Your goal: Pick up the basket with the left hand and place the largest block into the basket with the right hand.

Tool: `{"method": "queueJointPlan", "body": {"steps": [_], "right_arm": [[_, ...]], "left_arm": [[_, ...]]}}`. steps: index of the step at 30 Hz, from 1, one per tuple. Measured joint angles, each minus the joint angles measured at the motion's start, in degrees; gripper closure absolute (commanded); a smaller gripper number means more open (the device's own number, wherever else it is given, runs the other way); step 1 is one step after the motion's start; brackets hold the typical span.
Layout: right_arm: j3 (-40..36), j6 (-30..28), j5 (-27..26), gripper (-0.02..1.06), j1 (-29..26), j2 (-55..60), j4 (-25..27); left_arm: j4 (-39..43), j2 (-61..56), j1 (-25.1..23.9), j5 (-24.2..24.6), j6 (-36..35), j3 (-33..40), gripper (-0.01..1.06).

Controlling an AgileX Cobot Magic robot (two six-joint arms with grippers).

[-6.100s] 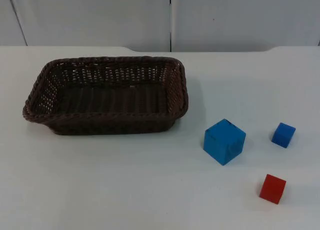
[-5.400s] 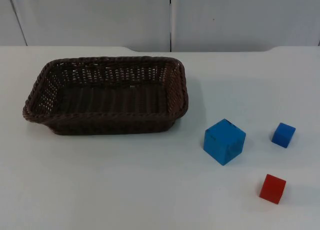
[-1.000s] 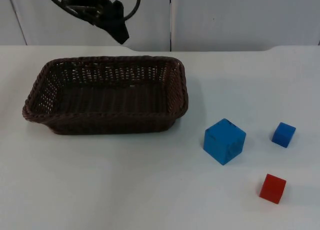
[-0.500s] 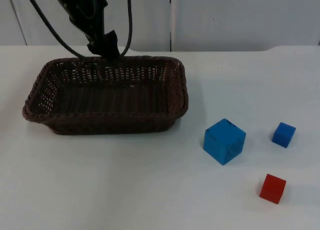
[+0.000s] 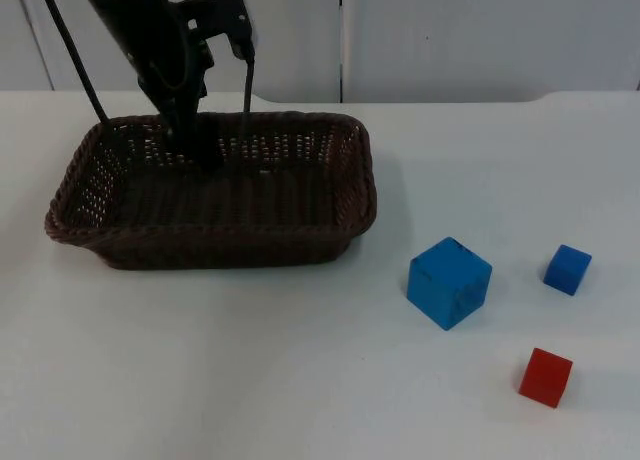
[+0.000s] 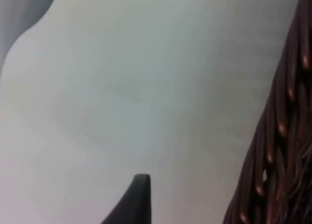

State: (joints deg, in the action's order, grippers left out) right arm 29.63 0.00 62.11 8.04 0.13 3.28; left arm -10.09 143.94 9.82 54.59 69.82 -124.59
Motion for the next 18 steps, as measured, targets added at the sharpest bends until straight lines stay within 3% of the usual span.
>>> {"method": "queueJointPlan", "body": {"steps": [14, 18], "right_arm": [[0.0, 0.0, 0.0, -0.01, 0.0, 0.0, 0.11], [0.0, 0.31, 0.0, -0.01, 0.0, 0.0, 0.11]], "left_arm": [[-0.52, 2.94, 0.0, -1.55, 7.07, 0.0, 0.05], [-0.52, 2.94, 0.0, -2.27, 7.57, 0.0, 0.09]]}}
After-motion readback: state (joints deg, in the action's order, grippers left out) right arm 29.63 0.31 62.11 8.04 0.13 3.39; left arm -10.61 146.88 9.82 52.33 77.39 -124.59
